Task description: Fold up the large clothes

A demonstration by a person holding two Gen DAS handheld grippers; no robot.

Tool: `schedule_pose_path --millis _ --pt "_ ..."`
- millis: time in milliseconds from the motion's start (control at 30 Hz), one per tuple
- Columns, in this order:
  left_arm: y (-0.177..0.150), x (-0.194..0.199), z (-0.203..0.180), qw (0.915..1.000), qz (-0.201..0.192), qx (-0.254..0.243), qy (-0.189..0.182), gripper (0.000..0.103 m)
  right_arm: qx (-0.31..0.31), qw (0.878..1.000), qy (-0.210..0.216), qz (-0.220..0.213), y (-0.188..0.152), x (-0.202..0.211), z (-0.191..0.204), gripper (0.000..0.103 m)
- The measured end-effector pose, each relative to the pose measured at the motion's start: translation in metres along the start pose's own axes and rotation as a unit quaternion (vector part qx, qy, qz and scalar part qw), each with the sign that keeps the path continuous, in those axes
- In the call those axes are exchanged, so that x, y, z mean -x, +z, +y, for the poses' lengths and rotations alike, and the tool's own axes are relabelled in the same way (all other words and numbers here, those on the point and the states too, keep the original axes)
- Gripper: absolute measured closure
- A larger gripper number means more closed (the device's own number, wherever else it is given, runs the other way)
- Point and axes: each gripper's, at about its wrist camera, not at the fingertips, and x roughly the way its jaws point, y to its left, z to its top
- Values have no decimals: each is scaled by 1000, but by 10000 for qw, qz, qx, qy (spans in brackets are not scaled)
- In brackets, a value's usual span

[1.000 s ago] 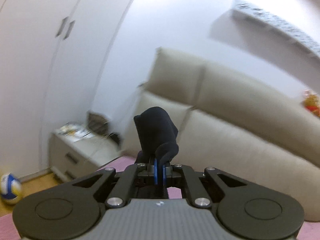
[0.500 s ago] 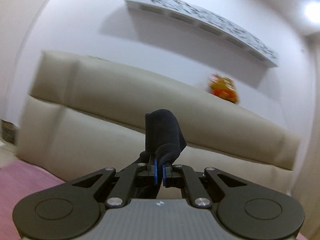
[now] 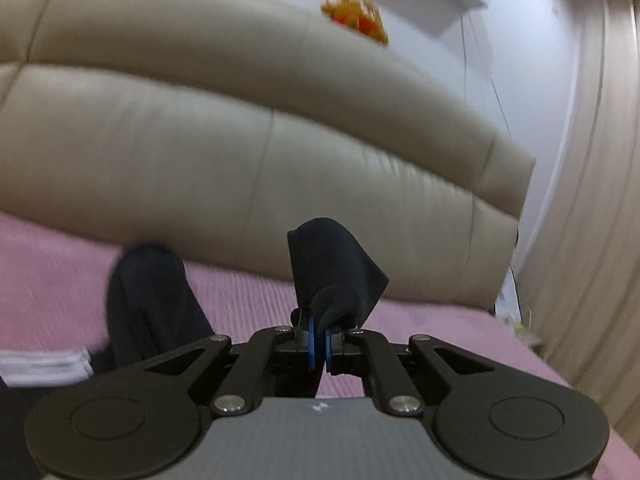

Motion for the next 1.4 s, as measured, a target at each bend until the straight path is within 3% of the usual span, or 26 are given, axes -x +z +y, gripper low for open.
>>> schedule_pose_path --millis 200,367,533,567,600,633,667,700,833,867,900,933,1000,1033,1067,1100,1167,1267,1333,1400 --pt "-56 -22 -13 9980 460 -269 -351 97 -312 9991 41 -298 12 3 -17 2" --pt "-94 -25 -18 9909 1060 -458 -698 92 -482 9978 185 -406 24 -4 -25 1" --pt "-123 -15 -24 9638 2147 -597 -1466 88 -136 9997 124 -149 34 -24 -15 1" --pt "-121 -6 -19 9583 2270 -569 -1641 79 38 9999 55 -113 37 -30 -10 1" --pt "-119 2 -13 9546 2330 -471 -1793 60 212 9997 -38 -78 38 -37 -4 1" --pt "-113 12 -2 9508 2382 -257 -1965 48 367 9992 -131 -19 39 -42 0 1" --pt "-104 22 11 9508 2373 -24 -1989 26 513 9984 -224 83 41 -50 6 1" --pt "-94 27 23 9534 2312 141 -1933 13 675 9971 -287 218 41 -57 12 1" --pt "-48 57 79 9613 2111 383 -1731 11 1357 9870 -453 735 37 -72 37 1" --pt "-38 63 94 9673 1992 319 -1537 10 1496 9835 -561 852 35 -76 41 1" --pt "-30 66 107 9743 1889 209 -1209 8 1600 9802 -636 982 32 -79 44 1" --pt "-23 66 124 9813 1809 23 -658 8 1714 9763 -670 1136 30 -84 49 1" --pt "-16 58 157 9827 1803 -349 223 10 2061 9676 -802 1216 24 -84 59 1" --pt "-16 51 176 9806 1765 -524 675 11 2300 9626 -907 1108 19 -80 65 14" --pt "-19 43 193 9771 1729 -650 1053 11 2582 9561 -990 964 14 -75 71 63" --pt "-22 34 212 9720 1711 -743 1430 15 2781 9502 -1063 924 11 -72 76 92" --pt "-28 17 247 9629 1751 -554 1976 17 2992 9478 -953 561 10 -60 84 89" --pt "-38 -7 280 9593 2034 -205 1949 16 2977 9527 -620 -14 26 -40 91 90" --pt "-48 -18 292 9533 2257 -131 2002 22 2877 9566 -409 -210 42 -35 96 90" --pt "-60 -10 296 9662 1912 -94 1725 67 2964 9539 -372 -287 52 -39 100 90"
